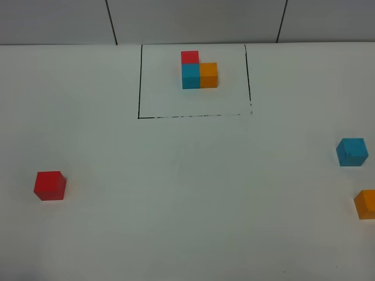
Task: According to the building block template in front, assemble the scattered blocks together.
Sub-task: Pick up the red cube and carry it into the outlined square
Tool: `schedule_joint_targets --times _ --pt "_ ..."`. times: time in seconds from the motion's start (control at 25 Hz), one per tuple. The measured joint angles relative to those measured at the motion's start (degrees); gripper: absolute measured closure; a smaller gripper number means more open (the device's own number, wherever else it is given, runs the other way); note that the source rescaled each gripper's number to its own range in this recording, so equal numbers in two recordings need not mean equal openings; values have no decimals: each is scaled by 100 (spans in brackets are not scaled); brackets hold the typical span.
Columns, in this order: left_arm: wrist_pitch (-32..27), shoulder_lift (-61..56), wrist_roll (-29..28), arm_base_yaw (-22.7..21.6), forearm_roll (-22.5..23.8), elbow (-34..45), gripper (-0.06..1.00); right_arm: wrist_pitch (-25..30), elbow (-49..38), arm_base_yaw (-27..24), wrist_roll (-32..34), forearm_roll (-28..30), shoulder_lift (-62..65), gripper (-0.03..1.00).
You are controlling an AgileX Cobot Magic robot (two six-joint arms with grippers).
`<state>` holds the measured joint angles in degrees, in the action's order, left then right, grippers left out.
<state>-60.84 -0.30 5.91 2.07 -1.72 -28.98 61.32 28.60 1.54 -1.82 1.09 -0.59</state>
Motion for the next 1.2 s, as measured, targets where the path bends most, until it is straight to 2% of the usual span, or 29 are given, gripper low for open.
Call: schedule_joint_targets --times 0.36,0.56,0.96,1.2 --pt "82 97 0 0 18 -36 26 0 0 0 0 0 0 97" --pt "468 900 -73 0 18 -311 20 0 0 0 0 0 0 97" --pt "732 4831 -122 0 18 -1153 16 0 0 0 0 0 0 97" --pt "1129 6877 -140 0 12 -1780 16 0 0 0 0 0 0 97"
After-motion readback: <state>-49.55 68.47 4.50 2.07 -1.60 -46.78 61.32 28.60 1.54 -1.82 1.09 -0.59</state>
